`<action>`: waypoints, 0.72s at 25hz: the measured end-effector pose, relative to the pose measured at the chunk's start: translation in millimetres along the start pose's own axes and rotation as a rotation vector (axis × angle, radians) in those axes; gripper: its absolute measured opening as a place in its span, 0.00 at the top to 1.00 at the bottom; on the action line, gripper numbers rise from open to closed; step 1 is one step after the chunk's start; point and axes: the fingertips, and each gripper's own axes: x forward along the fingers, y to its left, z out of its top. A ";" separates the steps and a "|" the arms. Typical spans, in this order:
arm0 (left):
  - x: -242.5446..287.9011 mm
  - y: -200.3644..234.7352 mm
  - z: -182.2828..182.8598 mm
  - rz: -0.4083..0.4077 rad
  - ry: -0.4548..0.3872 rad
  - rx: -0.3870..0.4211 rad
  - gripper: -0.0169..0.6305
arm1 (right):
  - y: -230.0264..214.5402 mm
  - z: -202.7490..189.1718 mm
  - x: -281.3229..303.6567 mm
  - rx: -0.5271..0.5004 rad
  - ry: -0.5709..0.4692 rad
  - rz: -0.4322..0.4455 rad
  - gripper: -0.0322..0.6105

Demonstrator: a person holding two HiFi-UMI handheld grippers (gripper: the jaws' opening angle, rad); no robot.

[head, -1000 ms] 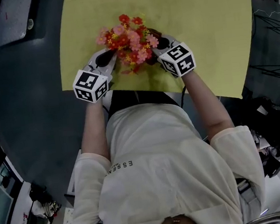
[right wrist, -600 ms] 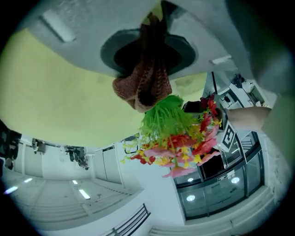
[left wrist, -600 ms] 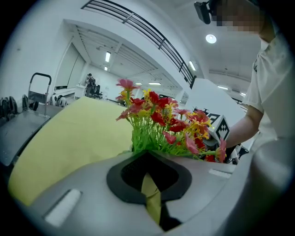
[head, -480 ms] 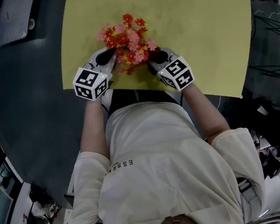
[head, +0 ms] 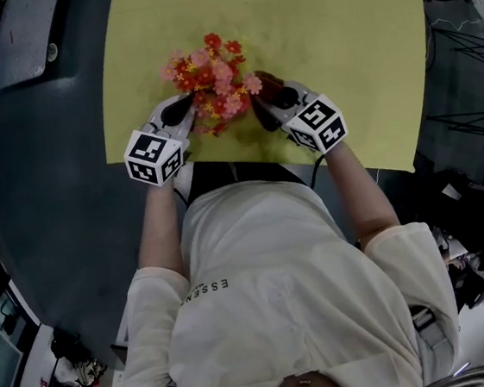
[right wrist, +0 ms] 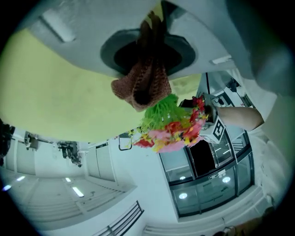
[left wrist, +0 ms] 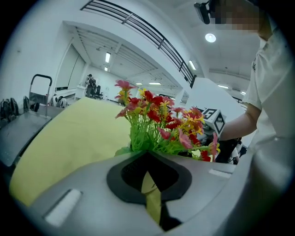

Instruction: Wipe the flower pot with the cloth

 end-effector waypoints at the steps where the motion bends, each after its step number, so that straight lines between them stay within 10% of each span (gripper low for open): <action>1: 0.8 -0.1 0.8 0.002 -0.001 -0.002 0.95 | -10.2 8.4 0.2 -0.016 -0.015 -0.001 0.86; 8: 5.9 6.4 5.3 0.060 -0.036 -0.027 0.95 | -61.0 76.3 46.2 -0.182 -0.095 0.134 0.86; 18: 7.4 2.4 8.9 0.136 -0.097 -0.130 0.95 | -38.2 112.8 107.8 -0.114 -0.072 0.512 0.86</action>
